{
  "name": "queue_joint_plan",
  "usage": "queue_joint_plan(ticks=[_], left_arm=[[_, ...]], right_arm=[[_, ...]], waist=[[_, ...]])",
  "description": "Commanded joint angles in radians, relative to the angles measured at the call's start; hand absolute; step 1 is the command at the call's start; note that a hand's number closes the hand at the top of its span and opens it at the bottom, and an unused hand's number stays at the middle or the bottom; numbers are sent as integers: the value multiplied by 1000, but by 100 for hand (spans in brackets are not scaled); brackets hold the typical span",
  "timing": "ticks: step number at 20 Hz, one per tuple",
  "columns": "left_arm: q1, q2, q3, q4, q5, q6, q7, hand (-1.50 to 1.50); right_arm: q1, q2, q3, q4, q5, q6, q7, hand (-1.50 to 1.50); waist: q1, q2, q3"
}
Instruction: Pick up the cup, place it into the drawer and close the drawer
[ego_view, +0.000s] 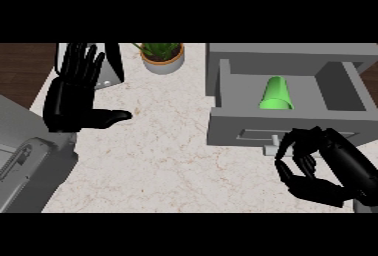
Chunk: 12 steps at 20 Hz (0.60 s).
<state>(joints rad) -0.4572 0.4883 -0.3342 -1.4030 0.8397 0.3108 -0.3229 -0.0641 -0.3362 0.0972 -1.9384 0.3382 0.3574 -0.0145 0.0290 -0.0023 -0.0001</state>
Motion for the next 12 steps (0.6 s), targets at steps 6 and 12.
queue_joint_plan(ticks=[6,12], left_arm=[[207,69,106,-91,10,-121,-13,-150],[289,94,181,-65,14,-254,-37,-150]], right_arm=[[-107,48,157,278,340,-144,-108,150],[-194,97,155,561,448,-242,-162,-150]], waist=[[-16,3,0],[-14,4,0]])
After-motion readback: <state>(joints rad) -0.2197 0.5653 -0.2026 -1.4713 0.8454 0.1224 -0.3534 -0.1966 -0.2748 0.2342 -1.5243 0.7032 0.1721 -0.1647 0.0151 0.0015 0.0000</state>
